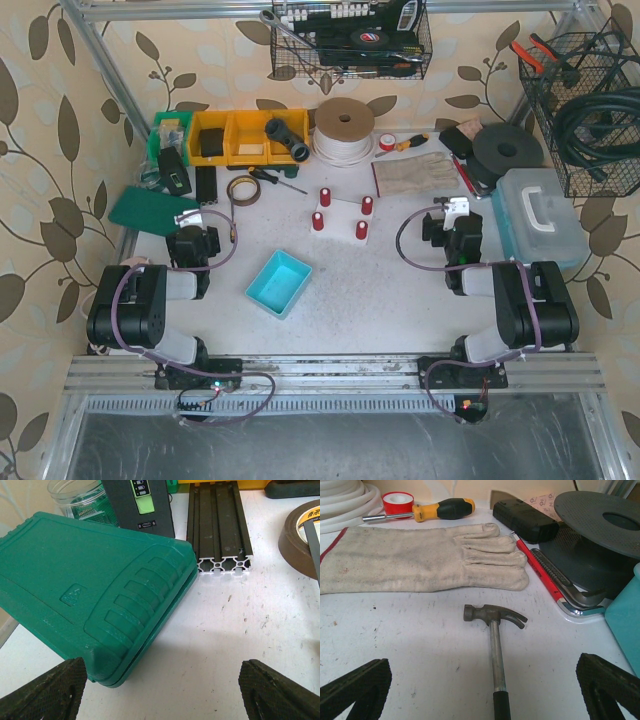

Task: Install the large spring

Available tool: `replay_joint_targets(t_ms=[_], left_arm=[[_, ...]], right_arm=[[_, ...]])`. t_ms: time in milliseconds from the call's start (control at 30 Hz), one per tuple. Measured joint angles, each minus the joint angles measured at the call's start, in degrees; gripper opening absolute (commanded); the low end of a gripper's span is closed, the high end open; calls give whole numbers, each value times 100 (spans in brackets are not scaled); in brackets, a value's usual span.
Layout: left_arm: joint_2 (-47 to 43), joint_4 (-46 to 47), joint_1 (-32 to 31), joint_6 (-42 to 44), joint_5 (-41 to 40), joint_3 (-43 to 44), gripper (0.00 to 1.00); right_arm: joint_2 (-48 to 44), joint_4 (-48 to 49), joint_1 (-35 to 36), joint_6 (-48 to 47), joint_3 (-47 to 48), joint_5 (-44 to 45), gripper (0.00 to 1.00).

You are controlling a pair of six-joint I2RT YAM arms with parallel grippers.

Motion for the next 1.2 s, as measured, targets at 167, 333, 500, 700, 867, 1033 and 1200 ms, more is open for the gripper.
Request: replay_joint_targets(t_ms=[167, 333, 500, 700, 867, 1033, 1200], left_arm=[[0, 0, 0, 0, 0, 0, 86], [0, 0, 0, 0, 0, 0, 86], [0, -42, 4, 240, 706, 35, 86], [0, -81, 2, 402, 1152, 57, 86], [0, -177, 4, 264, 780, 151, 86], [0, -260, 4, 190, 612, 157, 86], [0, -267, 4, 181, 538, 160, 86]], right_arm=[[0, 0, 0, 0, 0, 0, 100], [0, 0, 0, 0, 0, 0, 100], [0, 0, 0, 0, 0, 0, 100], [0, 0, 0, 0, 0, 2, 100], [0, 0, 0, 0, 0, 2, 100], [0, 0, 0, 0, 0, 2, 100], [0, 0, 0, 0, 0, 2, 100]])
